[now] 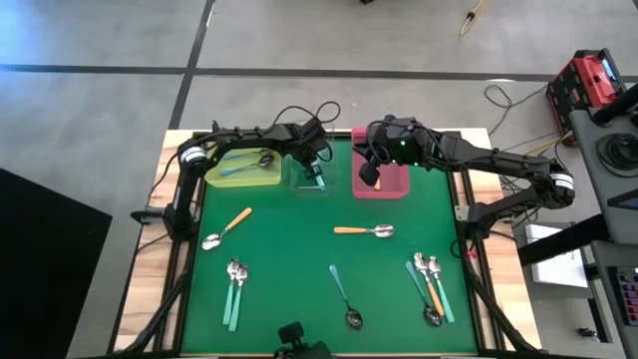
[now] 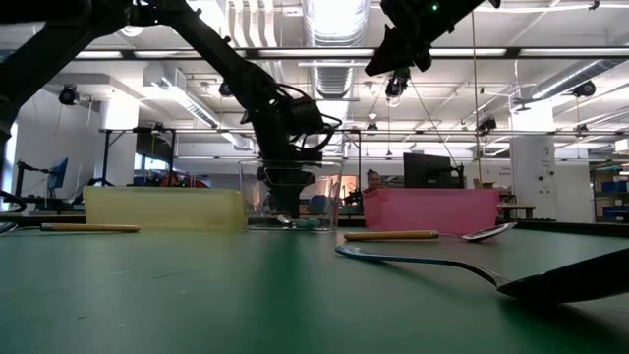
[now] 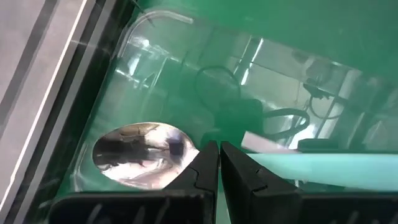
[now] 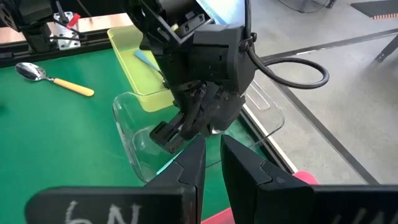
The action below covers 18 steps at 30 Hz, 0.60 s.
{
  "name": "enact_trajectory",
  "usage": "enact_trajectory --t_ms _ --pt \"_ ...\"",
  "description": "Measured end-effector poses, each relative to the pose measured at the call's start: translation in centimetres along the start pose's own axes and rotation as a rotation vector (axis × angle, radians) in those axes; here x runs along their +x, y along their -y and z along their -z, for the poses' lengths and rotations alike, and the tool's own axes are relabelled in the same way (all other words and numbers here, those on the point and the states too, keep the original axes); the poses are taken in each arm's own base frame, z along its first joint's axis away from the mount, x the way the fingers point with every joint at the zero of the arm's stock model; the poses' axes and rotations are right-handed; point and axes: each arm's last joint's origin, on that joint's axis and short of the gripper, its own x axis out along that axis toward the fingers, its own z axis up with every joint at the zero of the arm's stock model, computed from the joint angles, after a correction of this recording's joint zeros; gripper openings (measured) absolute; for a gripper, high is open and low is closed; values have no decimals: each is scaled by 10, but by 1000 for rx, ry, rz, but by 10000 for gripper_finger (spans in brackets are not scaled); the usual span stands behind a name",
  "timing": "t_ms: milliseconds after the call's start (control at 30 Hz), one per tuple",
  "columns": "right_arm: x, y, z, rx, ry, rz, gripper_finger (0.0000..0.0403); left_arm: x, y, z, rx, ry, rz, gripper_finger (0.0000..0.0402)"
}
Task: Sort silverware by color (type)
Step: Put the green spoon into the transparent bin
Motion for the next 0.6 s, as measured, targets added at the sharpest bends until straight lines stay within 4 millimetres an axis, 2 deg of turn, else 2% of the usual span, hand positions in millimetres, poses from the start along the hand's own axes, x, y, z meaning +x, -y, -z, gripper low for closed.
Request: enact_trajectory --t_ms 167,600 --pt "0 0 0 7 -1 0 43 12 3 0 1 6 -1 0" --pt "0 0 0 13 -1 0 43 13 3 -2 4 29 -3 0"
